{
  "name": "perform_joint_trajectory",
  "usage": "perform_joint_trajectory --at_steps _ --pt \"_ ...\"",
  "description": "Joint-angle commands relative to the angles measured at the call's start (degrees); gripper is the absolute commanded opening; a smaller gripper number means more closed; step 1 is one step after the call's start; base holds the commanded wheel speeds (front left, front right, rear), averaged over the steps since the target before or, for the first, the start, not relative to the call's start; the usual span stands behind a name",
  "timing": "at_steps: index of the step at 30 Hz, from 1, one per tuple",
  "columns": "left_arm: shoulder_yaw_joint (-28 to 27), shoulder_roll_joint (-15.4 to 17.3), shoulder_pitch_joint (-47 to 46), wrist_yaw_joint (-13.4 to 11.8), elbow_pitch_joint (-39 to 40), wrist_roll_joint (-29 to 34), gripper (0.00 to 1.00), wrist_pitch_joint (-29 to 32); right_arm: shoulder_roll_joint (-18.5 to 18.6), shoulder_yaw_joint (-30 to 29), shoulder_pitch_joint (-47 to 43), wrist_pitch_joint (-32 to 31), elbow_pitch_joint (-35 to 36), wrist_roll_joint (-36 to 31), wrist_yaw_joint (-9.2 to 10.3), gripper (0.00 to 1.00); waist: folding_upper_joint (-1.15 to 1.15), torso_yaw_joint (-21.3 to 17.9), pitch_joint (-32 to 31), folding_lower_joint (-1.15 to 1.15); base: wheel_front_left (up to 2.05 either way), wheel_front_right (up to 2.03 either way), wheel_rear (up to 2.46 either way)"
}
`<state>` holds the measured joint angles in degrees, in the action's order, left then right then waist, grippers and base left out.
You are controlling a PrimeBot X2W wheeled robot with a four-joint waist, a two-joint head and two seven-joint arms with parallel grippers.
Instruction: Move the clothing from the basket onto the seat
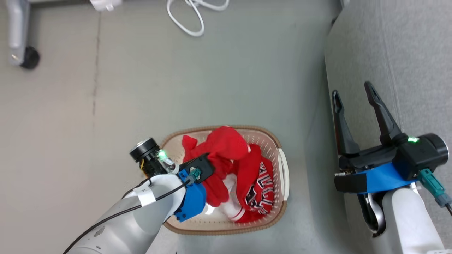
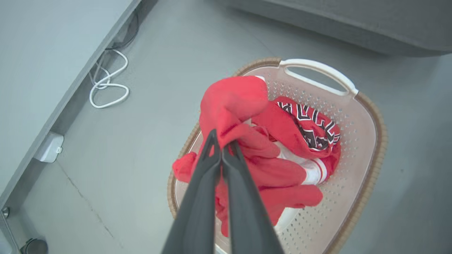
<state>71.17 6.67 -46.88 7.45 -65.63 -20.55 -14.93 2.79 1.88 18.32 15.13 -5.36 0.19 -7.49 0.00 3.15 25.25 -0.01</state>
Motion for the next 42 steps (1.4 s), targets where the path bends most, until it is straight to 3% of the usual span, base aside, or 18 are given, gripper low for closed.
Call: perform_joint_trajectory --at_steps 1,14,28,34,42 --pt "-1.38 0.85 0.84 0.00 2.40 -0.87 0.00 -0.31 0.36 -0.15 -1.28 0.04 -0.31 -0.02 -0.01 1.00 0.00 0.00 -2.09 0.01 0.00 0.00 0.00" --pt "-11.58 4.65 5.18 -2.58 18.91 -1.30 0.00 -0.35 0.46 -0.54 -6.19 0.04 -1.68 0.44 -0.01 1.00 0.00 2.08 -11.12 0.01 0.00 0.00 0.00" --pt "-28.42 5.94 10.59 -6.06 39.05 0.64 0.00 -0.35 0.33 -0.56 -9.97 0.04 -2.04 1.05 -0.01 1.00 0.00 2.56 -17.77 0.01 0.00 0.00 0.00" --pt "-34.03 5.40 13.03 -6.19 46.27 2.15 0.00 -0.35 0.24 -0.31 -11.20 0.04 -2.25 1.45 -0.01 1.00 0.00 2.32 -19.86 0.01 0.00 0.00 0.00" --pt "-36.47 4.42 15.28 -5.21 51.83 4.62 0.00 -0.35 0.14 0.18 -12.46 0.04 -2.27 1.98 -0.01 1.00 0.00 1.91 -21.57 0.01 0.00 0.00 0.00"
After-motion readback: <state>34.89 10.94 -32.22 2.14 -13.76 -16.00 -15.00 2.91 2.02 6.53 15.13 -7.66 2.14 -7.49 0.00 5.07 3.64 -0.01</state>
